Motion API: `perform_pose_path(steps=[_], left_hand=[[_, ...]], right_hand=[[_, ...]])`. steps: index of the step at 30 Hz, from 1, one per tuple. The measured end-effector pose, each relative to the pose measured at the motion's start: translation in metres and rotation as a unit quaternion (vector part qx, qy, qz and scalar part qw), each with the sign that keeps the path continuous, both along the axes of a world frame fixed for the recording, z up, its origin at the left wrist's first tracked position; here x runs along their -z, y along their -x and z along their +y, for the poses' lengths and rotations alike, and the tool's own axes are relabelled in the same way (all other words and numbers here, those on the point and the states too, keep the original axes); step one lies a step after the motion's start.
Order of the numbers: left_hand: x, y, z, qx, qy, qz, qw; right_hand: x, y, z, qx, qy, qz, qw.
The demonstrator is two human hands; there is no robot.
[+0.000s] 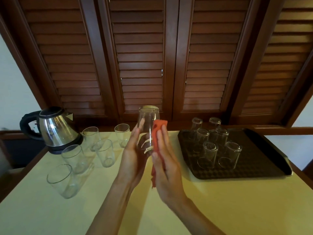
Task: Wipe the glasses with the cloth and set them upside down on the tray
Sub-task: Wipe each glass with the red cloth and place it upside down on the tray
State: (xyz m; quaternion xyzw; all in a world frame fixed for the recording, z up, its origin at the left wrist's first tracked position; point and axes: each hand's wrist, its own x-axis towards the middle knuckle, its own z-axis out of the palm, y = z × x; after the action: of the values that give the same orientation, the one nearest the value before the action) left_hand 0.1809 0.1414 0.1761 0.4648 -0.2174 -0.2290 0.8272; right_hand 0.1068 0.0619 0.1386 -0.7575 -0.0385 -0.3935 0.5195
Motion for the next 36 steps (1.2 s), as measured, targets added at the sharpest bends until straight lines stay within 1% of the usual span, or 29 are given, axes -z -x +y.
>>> perform_pose_path(steps=[2, 3, 4, 6, 7, 8, 10, 11, 12, 13, 15, 16, 18, 19, 20, 22, 23, 24, 27, 28, 29, 31, 33, 34, 36], left_hand=[[0.006, 0.006, -0.002, -0.005, -0.046, -0.043, 0.998], [0.009, 0.008, -0.003, -0.009, -0.055, -0.047, 0.997], [0.011, 0.009, -0.004, -0.012, -0.053, -0.045, 0.997], [0.012, 0.007, -0.005, -0.011, -0.03, -0.024, 0.999], [0.011, 0.006, -0.004, -0.014, -0.013, -0.008, 1.0], [0.009, 0.004, -0.003, -0.02, 0.0, 0.002, 1.0], [0.008, 0.004, 0.0, -0.024, -0.013, -0.007, 1.0], [0.01, 0.006, 0.0, -0.016, -0.037, -0.019, 0.999], [0.011, 0.008, 0.0, -0.008, -0.064, -0.033, 0.997], [0.012, 0.008, -0.001, -0.003, -0.083, -0.038, 0.996], [0.007, 0.003, -0.003, -0.005, -0.085, -0.022, 0.996], [0.003, -0.002, -0.003, -0.009, -0.082, -0.016, 0.996], [-0.001, -0.009, -0.002, -0.005, -0.083, -0.047, 0.995], [0.0, -0.01, -0.002, -0.001, -0.09, -0.062, 0.994], [0.002, -0.008, -0.003, 0.003, -0.096, -0.073, 0.993], [0.011, -0.003, -0.004, 0.015, -0.108, -0.085, 0.99], [0.014, -0.001, -0.006, 0.019, -0.108, -0.087, 0.99], [0.014, 0.0, -0.007, 0.019, -0.099, -0.084, 0.991], [0.007, -0.008, -0.006, -0.009, -0.049, -0.06, 0.997], [0.006, -0.011, -0.005, -0.018, -0.039, -0.059, 0.997], [0.007, -0.012, -0.003, -0.024, -0.032, -0.062, 0.997], [0.013, -0.009, -0.003, -0.025, -0.031, -0.06, 0.997], [0.018, -0.005, -0.005, -0.024, -0.046, -0.053, 0.997], [0.017, -0.005, -0.006, -0.02, -0.047, -0.049, 0.997], [0.01, -0.008, -0.006, -0.012, -0.029, -0.011, 0.999]], right_hand=[[-0.016, -0.013, -0.012, 0.015, -0.087, 0.021, 0.996], [-0.025, -0.017, -0.018, 0.022, -0.103, 0.024, 0.994], [-0.031, -0.019, -0.019, 0.024, -0.089, 0.023, 0.995], [-0.025, -0.015, -0.007, 0.025, -0.008, 0.017, 0.999], [-0.017, -0.009, 0.0, 0.013, 0.009, 0.01, 1.0], [-0.009, -0.004, 0.004, -0.001, 0.002, 0.002, 1.0], [-0.007, -0.004, -0.001, -0.016, -0.072, 0.013, 0.997], [-0.013, -0.01, -0.009, -0.008, -0.106, 0.029, 0.994], [-0.022, -0.014, -0.017, 0.005, -0.111, 0.037, 0.993], [-0.03, -0.016, -0.023, 0.01, -0.09, 0.039, 0.995], [-0.032, -0.016, -0.016, 0.024, 0.012, 0.031, 0.999], [-0.026, -0.013, -0.01, 0.026, 0.047, 0.026, 0.998], [-0.007, -0.005, -0.003, 0.01, 0.06, 0.002, 0.998], [-0.006, -0.003, -0.004, -0.008, 0.027, -0.004, 1.0], [-0.011, -0.005, -0.008, -0.023, -0.034, 0.005, 0.999], [-0.025, -0.013, -0.022, -0.036, -0.16, 0.023, 0.986], [-0.031, -0.015, -0.027, -0.033, -0.182, 0.028, 0.982], [-0.033, -0.015, -0.028, -0.032, -0.166, 0.029, 0.985], [-0.015, -0.001, -0.011, -0.039, -0.032, 0.035, 0.998], [-0.006, 0.002, -0.007, -0.05, -0.019, 0.028, 0.998], [-0.004, 0.004, -0.007, -0.06, -0.029, 0.026, 0.997], [-0.016, -0.005, -0.017, -0.05, -0.102, 0.026, 0.993], [-0.033, -0.012, -0.027, -0.03, -0.124, 0.024, 0.992], [-0.039, -0.013, -0.025, -0.024, -0.1, 0.024, 0.994], [-0.032, -0.011, -0.011, -0.003, -0.004, 0.018, 1.0]])
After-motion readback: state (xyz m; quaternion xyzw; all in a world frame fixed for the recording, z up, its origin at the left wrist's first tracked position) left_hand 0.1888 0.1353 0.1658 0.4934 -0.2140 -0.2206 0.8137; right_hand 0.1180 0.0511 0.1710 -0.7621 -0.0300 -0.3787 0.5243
